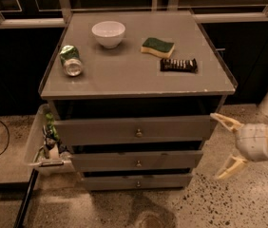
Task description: Close top drawer
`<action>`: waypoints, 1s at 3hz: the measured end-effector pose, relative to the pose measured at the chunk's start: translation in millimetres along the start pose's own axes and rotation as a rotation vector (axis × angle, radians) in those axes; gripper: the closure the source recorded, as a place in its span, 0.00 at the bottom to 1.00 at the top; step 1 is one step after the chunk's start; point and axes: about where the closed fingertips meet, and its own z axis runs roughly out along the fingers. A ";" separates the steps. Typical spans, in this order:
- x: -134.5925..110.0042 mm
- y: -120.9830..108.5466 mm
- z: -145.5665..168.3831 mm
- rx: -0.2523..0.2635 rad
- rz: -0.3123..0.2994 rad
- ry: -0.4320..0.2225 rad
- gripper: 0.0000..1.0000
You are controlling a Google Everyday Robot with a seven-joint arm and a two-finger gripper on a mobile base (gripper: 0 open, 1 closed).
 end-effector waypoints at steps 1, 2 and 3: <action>-31.9 -19.7 -48.3 0.043 -0.103 0.000 0.00; -80.0 -62.7 -72.8 0.064 -0.249 0.012 0.00; -86.3 -70.9 -75.1 0.076 -0.262 0.008 0.00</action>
Offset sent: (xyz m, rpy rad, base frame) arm 0.0577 0.0142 0.2109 -0.1899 -0.3698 0.2124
